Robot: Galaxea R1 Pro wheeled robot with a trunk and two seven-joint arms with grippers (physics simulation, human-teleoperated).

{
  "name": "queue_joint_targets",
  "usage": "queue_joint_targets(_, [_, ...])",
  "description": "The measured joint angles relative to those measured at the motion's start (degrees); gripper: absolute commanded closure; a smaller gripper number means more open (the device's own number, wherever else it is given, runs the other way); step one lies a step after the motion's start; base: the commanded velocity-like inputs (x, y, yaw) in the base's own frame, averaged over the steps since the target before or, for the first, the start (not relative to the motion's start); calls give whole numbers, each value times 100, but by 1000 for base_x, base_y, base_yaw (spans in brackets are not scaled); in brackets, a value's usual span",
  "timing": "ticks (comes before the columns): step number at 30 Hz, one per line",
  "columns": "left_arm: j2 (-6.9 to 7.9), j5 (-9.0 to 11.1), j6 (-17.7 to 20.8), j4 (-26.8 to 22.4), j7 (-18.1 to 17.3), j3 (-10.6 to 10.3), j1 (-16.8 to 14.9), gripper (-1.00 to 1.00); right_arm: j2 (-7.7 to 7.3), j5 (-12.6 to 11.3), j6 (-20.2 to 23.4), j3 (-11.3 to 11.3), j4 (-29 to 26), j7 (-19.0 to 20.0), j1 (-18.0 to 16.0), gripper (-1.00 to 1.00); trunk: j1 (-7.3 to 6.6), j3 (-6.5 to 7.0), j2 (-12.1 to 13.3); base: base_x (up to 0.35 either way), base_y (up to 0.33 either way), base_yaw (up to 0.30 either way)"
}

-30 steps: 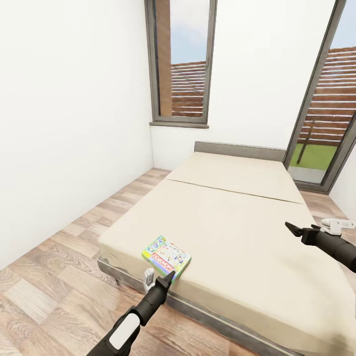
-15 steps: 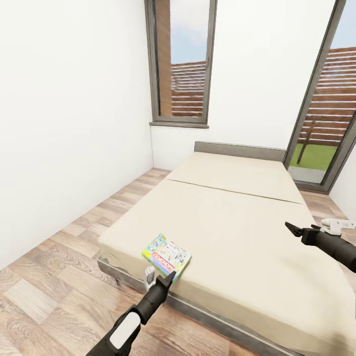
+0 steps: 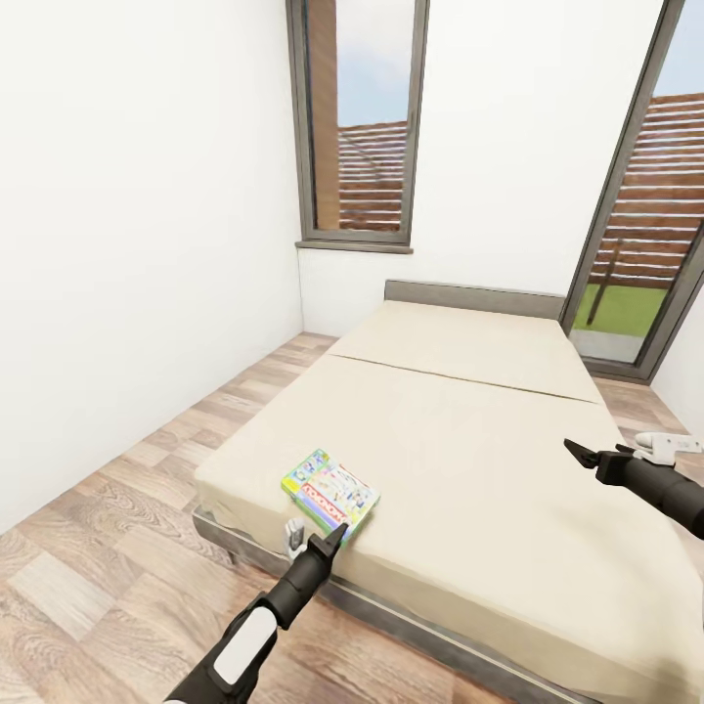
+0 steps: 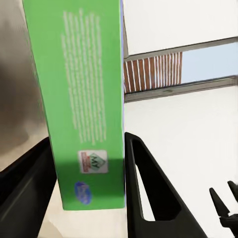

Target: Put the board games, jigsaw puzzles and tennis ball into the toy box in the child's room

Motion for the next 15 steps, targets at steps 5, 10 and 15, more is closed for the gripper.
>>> queue_joint_targets(5, [75,-25,95,-473,31,-138,159,100,0,4,-17,0,2,22,14,-100,0,0,0,0,0,0])
queue_joint_targets(10, [347,-267,590,-1512,630,-296,468,100,4,1,-125,20,-4,59,45,-100,0,0,0,0,0,0])
queue_joint_targets(15, [571,-735,1172,-2874,2197,-447,763,100,8,3,-138,55,-6,495,59,-100,0,0,0,0,0,0])
